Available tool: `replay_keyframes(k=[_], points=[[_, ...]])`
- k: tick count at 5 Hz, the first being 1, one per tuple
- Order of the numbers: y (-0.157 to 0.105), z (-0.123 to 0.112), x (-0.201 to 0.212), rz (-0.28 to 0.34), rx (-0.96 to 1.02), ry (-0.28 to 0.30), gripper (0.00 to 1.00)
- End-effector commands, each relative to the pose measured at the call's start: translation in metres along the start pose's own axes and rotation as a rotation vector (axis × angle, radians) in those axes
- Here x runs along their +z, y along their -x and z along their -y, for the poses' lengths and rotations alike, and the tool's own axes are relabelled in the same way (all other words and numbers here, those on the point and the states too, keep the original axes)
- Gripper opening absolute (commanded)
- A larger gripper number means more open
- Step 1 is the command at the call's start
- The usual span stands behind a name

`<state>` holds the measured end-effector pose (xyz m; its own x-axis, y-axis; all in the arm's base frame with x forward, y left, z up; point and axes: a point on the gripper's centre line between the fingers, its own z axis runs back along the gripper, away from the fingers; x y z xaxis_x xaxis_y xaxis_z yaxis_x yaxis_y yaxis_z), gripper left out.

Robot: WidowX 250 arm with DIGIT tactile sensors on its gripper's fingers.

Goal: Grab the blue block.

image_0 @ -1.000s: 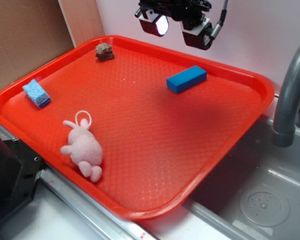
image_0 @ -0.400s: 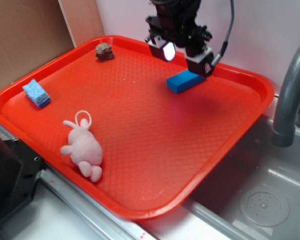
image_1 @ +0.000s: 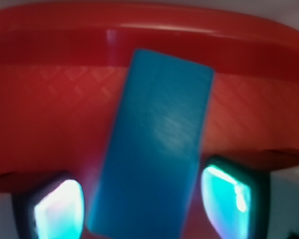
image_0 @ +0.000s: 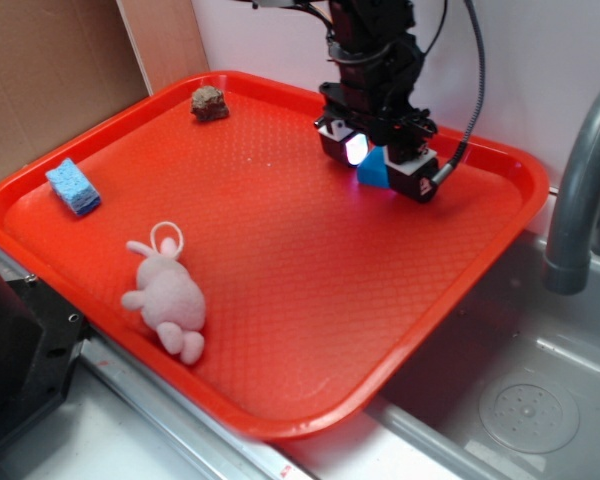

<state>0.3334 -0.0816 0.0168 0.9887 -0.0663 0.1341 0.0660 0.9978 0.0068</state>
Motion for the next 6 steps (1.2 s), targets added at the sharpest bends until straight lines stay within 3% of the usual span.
replay_keyframes(k=[1,3,4,5,6], points=[[-0.003,-0.006,-0.007,-0.048,0.012,-0.059,0.00],[0.034,-0.001,0.074,-0.018,0.191,-0.055,0.00],[0.051,-0.009,0.124,0.078,0.306,-0.046,0.00],[0.074,-0.038,0.175,0.168,0.483,0.005,0.00],[0.082,-0.051,0.219,0.166,0.542,-0.001,0.00]])
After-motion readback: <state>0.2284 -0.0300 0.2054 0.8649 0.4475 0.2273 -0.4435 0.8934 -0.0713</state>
